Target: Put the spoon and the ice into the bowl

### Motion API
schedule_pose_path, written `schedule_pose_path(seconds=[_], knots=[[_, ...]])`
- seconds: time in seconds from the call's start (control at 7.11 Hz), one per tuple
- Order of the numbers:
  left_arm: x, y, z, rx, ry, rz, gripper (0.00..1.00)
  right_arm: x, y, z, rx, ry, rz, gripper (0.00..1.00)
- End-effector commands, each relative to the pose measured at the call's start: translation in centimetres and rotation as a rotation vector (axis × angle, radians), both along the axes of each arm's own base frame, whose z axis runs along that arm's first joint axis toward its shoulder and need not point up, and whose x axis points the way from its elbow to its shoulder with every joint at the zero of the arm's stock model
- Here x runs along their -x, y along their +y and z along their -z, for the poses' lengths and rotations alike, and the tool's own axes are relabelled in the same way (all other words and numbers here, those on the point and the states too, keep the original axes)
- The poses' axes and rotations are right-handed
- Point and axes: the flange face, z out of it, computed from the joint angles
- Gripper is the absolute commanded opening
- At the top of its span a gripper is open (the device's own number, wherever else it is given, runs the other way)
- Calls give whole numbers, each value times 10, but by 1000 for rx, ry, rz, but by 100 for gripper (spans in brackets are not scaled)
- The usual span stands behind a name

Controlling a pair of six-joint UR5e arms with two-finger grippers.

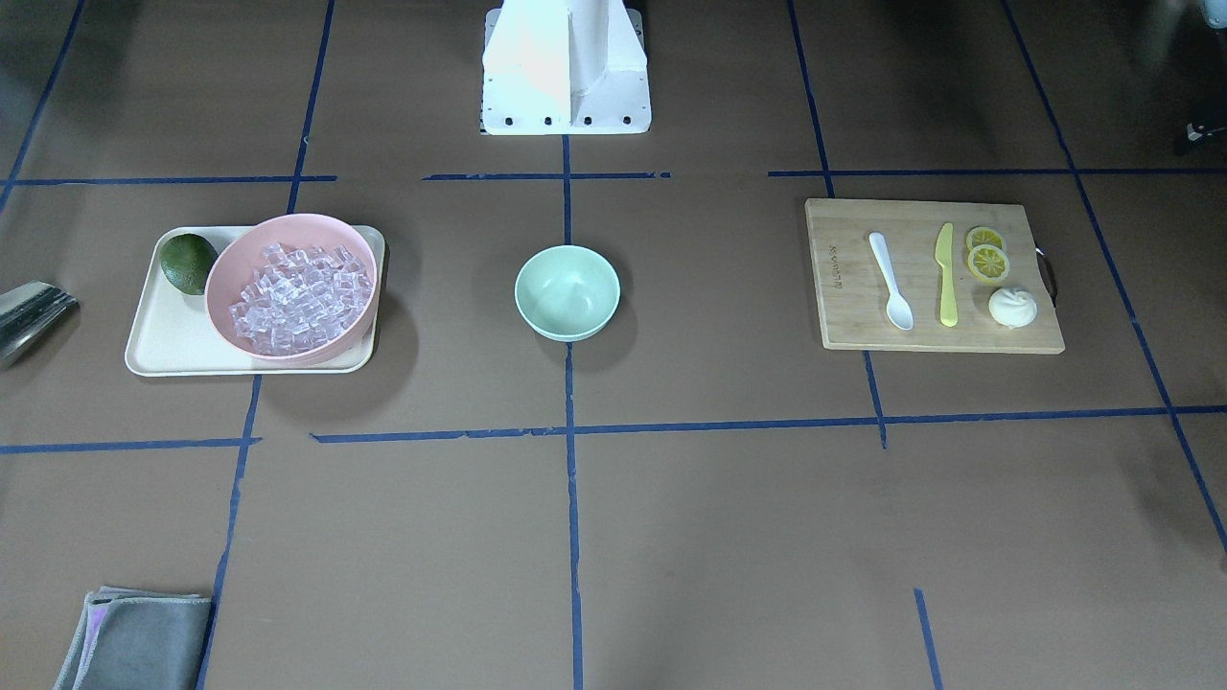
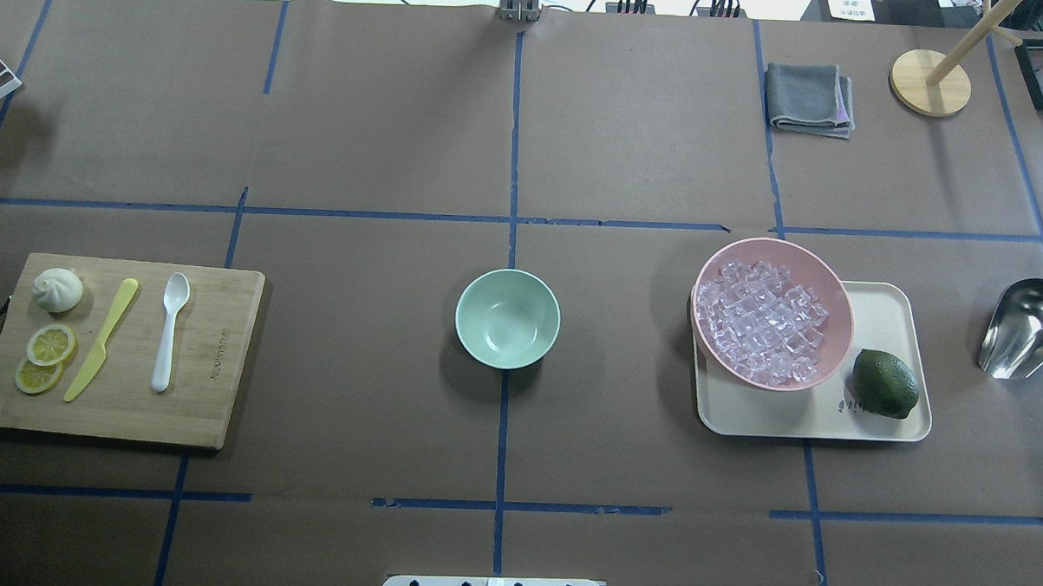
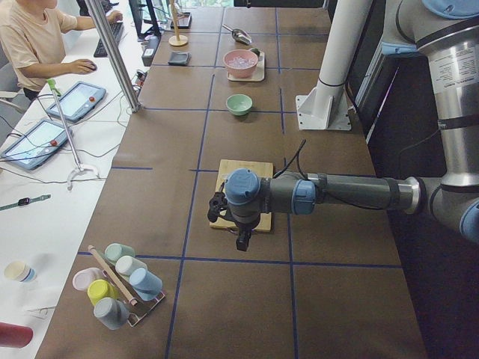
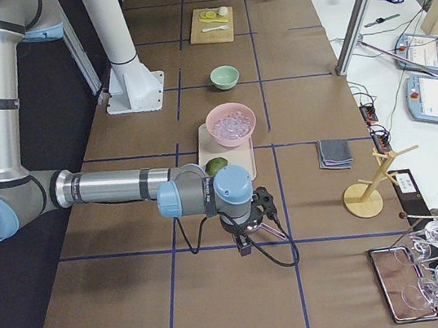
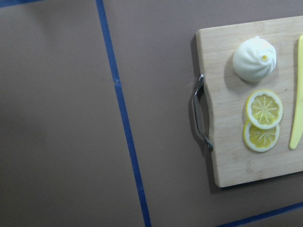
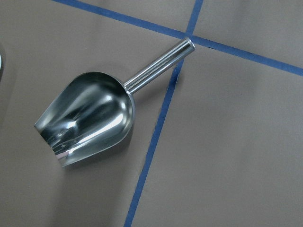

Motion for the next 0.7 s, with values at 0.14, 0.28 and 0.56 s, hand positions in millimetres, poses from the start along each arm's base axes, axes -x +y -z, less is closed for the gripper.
schedule_pose_path(seconds=[0.14,0.28,0.56], knots=[[-1,-7,11,-34,-3,-5,100,0,1,1,1,0,-2,99],[-2,-9,9,-29,-8,-9,100,0,1,0,3,1,-3,99],[-3,-9,13,-42,-2,-8,100,0,1,0,3,-2,-3,99]])
